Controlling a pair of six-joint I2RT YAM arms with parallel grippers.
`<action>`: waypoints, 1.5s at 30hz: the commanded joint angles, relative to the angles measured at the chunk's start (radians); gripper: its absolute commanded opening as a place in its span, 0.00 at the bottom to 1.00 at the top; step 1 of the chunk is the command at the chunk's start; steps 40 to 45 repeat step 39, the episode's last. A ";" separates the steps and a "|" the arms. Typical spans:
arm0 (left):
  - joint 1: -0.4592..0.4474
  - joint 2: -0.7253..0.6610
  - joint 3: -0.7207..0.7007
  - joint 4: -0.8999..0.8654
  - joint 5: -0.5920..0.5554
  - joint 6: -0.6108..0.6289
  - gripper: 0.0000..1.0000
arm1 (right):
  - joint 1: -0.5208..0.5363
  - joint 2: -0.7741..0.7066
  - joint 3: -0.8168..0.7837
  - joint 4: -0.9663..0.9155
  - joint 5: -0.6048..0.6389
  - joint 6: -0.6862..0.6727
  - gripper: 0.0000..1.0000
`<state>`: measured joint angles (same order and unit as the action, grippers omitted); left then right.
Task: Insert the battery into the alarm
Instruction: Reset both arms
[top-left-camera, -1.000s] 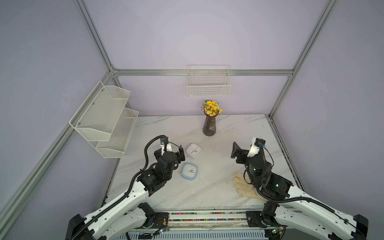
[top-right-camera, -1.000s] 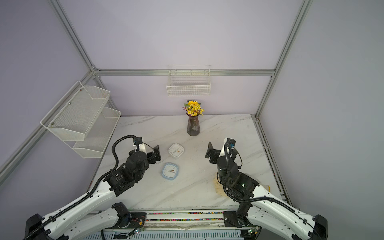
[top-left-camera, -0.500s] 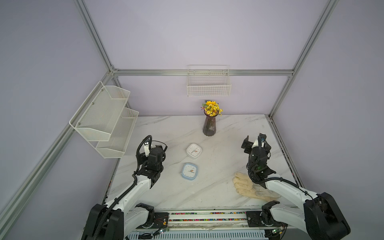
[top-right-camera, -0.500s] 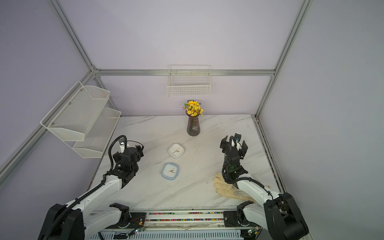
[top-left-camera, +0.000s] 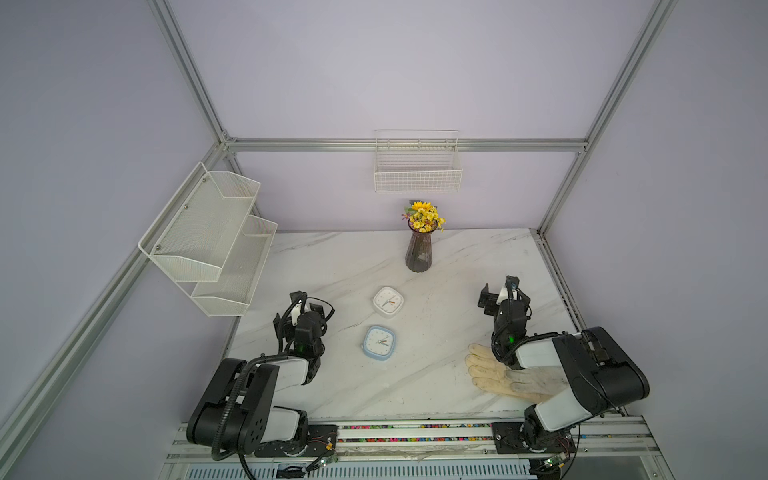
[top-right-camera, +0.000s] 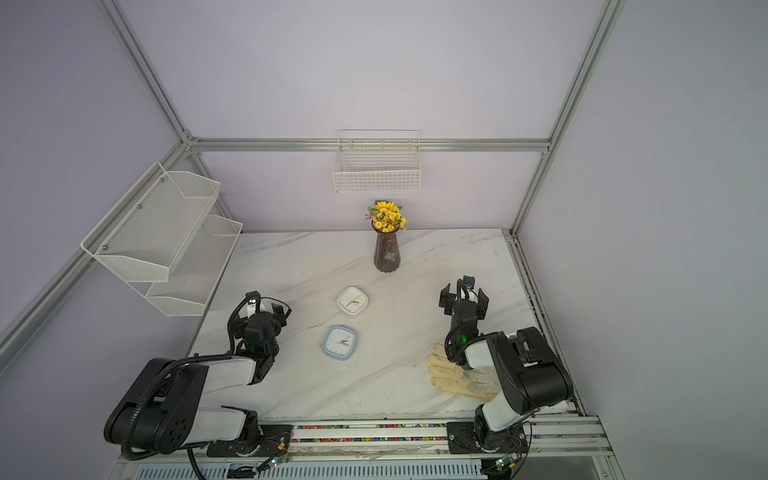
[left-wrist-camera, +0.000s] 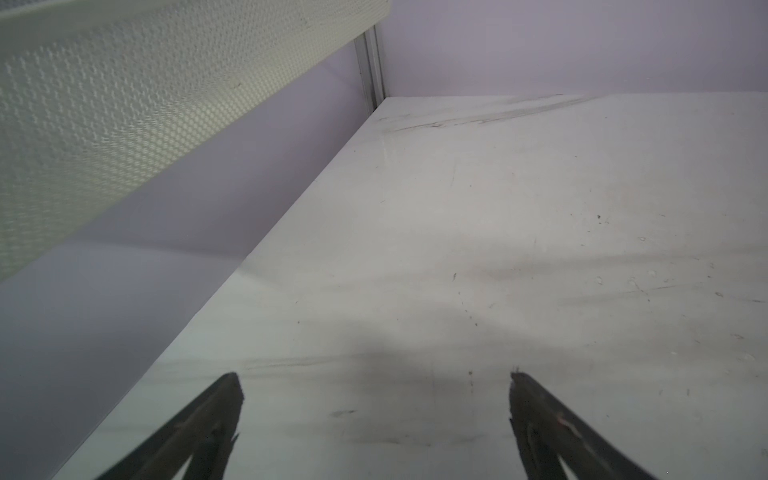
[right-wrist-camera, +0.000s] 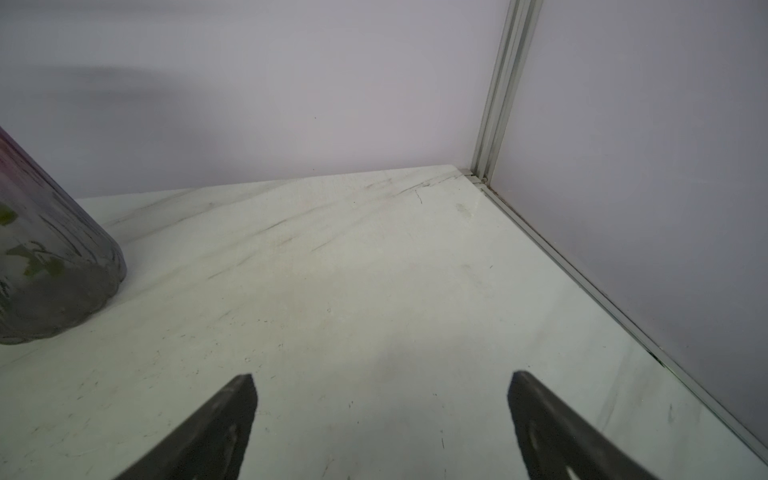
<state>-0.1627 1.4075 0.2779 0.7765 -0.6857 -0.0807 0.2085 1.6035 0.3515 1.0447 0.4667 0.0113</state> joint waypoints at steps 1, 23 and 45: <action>0.026 0.115 0.044 0.280 0.079 0.093 1.00 | -0.025 0.060 0.003 0.173 -0.119 -0.055 0.97; 0.143 0.162 0.089 0.195 0.336 0.036 1.00 | -0.150 0.175 0.108 0.067 -0.229 0.043 0.97; 0.143 0.162 0.087 0.196 0.336 0.036 1.00 | -0.152 0.176 0.109 0.069 -0.232 0.041 0.97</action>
